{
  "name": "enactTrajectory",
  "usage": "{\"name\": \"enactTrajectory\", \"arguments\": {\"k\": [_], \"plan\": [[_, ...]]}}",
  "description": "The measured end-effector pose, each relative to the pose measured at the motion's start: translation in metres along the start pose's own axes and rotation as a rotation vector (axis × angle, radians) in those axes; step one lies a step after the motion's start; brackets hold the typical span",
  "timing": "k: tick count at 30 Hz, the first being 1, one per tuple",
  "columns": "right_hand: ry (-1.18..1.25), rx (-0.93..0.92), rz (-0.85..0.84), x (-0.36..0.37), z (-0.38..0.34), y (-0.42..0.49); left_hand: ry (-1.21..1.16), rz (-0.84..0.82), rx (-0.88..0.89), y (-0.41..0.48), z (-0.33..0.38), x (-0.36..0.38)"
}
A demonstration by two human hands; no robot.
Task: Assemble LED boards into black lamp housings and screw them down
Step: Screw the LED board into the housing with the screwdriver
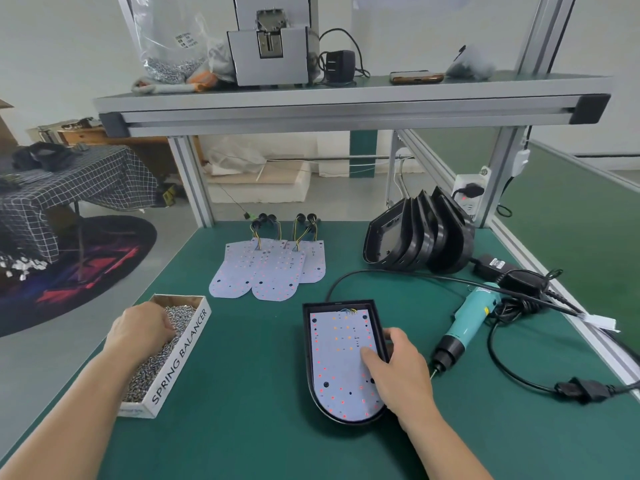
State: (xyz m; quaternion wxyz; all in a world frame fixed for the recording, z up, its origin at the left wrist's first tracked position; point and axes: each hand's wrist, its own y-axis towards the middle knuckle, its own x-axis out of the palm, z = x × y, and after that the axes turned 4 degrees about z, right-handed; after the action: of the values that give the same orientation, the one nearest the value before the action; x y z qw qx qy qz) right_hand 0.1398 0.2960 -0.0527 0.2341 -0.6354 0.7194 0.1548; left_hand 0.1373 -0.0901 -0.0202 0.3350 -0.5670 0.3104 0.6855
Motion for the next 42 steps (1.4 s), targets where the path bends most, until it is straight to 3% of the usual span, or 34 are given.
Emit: {"name": "enactTrajectory", "arguments": {"k": [3,8,12,14,16,19,21,23,25,29,34,38,42], "plan": [[-0.004,0.004,-0.009,0.0,-0.001,0.0,-0.015,0.028,-0.005,0.002,-0.008,0.005],[0.003,0.007,-0.003,0.0,-0.001,0.0,-0.195,0.223,-0.072,-0.002,-0.019,0.012],[0.01,0.021,0.0,0.0,-0.002,0.0,-0.592,0.242,-0.193,-0.012,-0.009,-0.004],[0.006,0.034,0.004,0.0,-0.003,-0.001,-1.051,0.124,-0.232,-0.028,0.018,-0.016],[0.004,0.049,0.008,0.0,-0.005,-0.002,-1.445,-0.124,-0.164,-0.058,0.063,-0.024],[-0.035,0.044,-0.002,0.003,-0.008,-0.005,-1.72,-0.582,-0.114,-0.105,0.137,-0.019],[-0.057,0.033,-0.008,0.004,-0.011,-0.008,-1.782,-0.81,-0.204,-0.127,0.177,-0.007],[-0.074,0.023,-0.013,0.004,-0.014,-0.01,-1.813,-0.921,-0.328,-0.14,0.204,0.005],[-0.126,0.005,-0.043,0.0,-0.017,-0.012,-1.831,-0.918,-0.399,-0.146,0.219,0.017],[-0.249,-0.103,-0.151,-0.024,-0.015,-0.008,-1.795,-0.851,-0.377,-0.148,0.22,0.026],[-0.319,-0.025,0.296,-0.092,0.002,0.04,-1.752,-0.843,-0.365,-0.147,0.219,0.027],[-0.467,0.187,0.265,-0.107,0.022,0.078,-1.726,-0.884,-0.353,-0.147,0.219,0.028],[-0.46,0.204,0.266,-0.098,0.023,0.09,-1.704,-0.91,-0.313,-0.147,0.221,0.028]]}}
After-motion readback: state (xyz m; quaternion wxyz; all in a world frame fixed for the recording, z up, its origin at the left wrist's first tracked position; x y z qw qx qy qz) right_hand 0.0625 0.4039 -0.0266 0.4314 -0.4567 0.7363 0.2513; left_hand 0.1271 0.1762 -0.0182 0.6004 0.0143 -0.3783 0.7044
